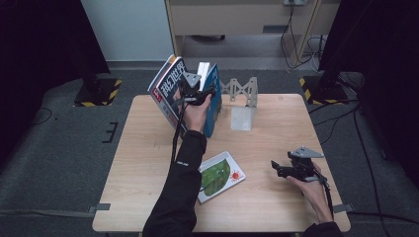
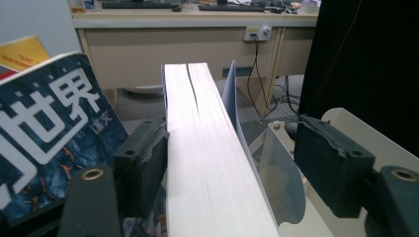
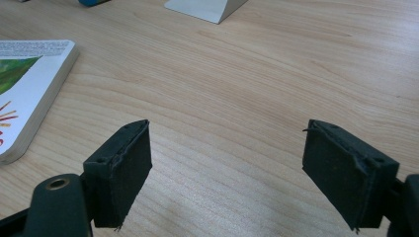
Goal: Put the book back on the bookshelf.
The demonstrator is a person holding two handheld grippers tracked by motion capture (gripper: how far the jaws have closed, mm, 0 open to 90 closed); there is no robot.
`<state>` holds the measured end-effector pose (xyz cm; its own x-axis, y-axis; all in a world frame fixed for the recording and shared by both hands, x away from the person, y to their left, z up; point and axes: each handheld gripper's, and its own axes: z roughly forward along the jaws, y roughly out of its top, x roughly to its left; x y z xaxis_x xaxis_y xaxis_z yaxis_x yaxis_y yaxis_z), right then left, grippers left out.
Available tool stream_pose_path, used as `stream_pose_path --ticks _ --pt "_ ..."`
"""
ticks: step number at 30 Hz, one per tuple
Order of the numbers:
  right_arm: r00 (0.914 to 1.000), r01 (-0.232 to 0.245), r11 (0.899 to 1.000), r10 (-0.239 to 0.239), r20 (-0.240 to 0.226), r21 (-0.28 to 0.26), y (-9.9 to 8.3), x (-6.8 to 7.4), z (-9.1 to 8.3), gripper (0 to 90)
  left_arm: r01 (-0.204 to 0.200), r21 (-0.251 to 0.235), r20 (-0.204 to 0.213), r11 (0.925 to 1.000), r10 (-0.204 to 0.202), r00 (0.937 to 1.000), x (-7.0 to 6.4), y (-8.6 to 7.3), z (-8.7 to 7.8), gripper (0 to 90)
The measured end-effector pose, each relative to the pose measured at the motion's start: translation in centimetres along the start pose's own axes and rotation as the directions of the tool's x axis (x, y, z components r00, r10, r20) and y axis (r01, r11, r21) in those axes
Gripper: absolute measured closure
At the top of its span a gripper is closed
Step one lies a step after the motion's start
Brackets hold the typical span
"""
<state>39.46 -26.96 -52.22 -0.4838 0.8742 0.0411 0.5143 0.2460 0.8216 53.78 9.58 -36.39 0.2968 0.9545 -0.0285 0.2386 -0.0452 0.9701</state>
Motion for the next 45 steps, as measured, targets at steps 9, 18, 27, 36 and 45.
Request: stream_pose_path --ticks 9,18,27,36,45 --pt "1.0 -0.002 1.0 0.002 0.002 -0.004 0.1 0.1 -0.2 19.2 -0.015 -0.028 0.031 0.9995 0.016 0.9994 0.0 1.2 -2.1 28.9" --pt "1.0 -0.001 1.0 0.001 0.001 -0.006 0.1 0.2 -0.2 19.1 -0.024 -0.04 0.053 0.9989 0.027 0.9982 0.2 1.1 -3.8 28.3" --pt "1.0 -0.006 1.0 0.006 -0.003 -0.017 0.4 0.3 -0.3 18.9 -0.019 -0.037 0.125 0.9991 0.023 0.9919 0.2 0.5 -7.3 28.2" --pt "0.9998 -0.014 0.999 0.014 -0.014 -0.045 1.2 1.0 -1.0 18.8 -0.027 -0.013 0.175 0.9996 0.028 0.9842 0.9 -1.5 -11.8 27.9" --pt "0.9978 -0.037 0.996 0.033 -0.057 -0.076 2.6 2.1 -1.7 18.7 -0.006 0.07 0.217 0.9976 -0.009 0.9762 2.8 -6.1 -15.8 27.4"
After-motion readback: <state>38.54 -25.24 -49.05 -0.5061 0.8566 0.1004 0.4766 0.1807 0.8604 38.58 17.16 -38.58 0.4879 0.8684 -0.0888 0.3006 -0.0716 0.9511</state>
